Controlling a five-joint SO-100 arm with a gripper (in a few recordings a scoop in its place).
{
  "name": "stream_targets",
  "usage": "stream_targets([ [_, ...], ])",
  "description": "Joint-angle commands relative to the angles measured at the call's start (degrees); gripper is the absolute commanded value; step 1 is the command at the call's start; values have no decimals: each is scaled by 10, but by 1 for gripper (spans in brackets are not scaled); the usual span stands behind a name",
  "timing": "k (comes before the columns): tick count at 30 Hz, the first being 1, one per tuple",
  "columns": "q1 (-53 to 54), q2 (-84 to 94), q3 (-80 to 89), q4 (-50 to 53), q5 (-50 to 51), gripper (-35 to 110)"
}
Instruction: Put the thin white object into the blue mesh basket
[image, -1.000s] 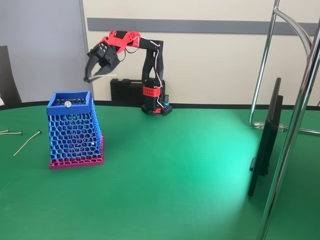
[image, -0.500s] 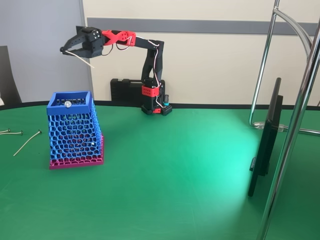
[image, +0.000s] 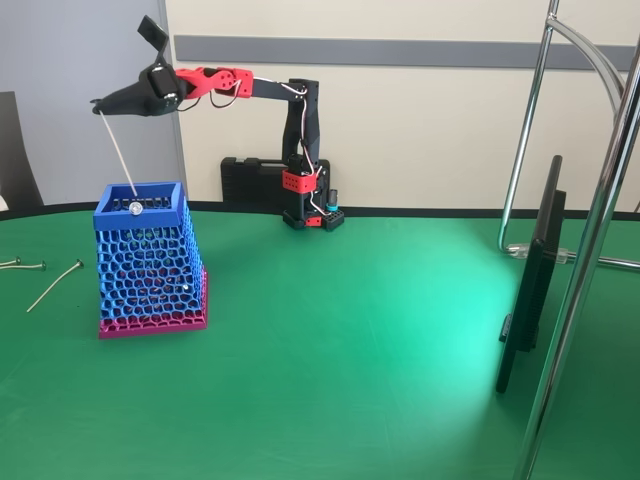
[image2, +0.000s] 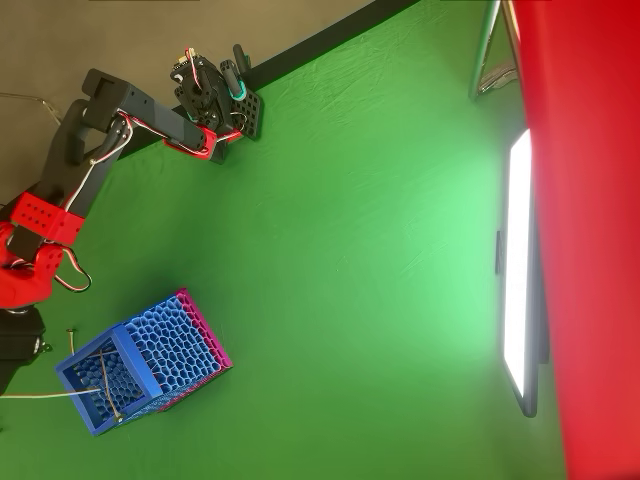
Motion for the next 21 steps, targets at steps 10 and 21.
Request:
stream_targets([
  [10,-61,10,64,-15,-59,1],
  [21,-91,86,287,-141,-90,9],
])
